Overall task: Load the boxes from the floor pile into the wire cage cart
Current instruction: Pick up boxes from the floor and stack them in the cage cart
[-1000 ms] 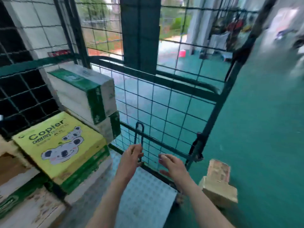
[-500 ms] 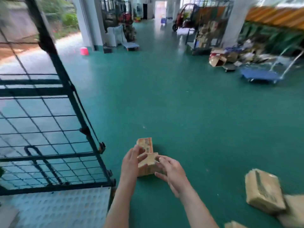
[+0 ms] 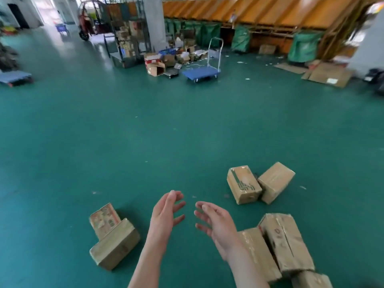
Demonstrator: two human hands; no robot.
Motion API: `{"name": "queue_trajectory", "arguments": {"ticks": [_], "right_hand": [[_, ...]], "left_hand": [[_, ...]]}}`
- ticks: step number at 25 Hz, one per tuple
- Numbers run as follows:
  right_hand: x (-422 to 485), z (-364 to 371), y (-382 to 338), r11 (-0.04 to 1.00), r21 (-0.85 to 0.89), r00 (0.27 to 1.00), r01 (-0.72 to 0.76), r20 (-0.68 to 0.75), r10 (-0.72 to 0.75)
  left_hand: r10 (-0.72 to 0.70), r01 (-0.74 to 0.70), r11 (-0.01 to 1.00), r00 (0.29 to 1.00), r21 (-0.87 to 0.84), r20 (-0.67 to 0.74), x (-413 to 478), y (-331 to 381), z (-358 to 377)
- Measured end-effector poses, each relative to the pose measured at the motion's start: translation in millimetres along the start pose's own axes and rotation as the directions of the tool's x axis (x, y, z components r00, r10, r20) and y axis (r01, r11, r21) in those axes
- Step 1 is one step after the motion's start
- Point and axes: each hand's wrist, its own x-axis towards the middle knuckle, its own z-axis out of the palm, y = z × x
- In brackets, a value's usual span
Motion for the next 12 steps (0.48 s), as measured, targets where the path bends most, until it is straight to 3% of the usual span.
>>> {"name": "queue_trajectory", "arguments": {"ticks": [12], "right_hand": [[44.5, -14.0, -50.5, 0.993, 0.053, 0.948, 0.103, -0.308, -0.082]], "left_hand": [[0.017, -0.043, 0.997, 0.937, 0.066, 0.35, 94.3, 36.7, 62.1]]}}
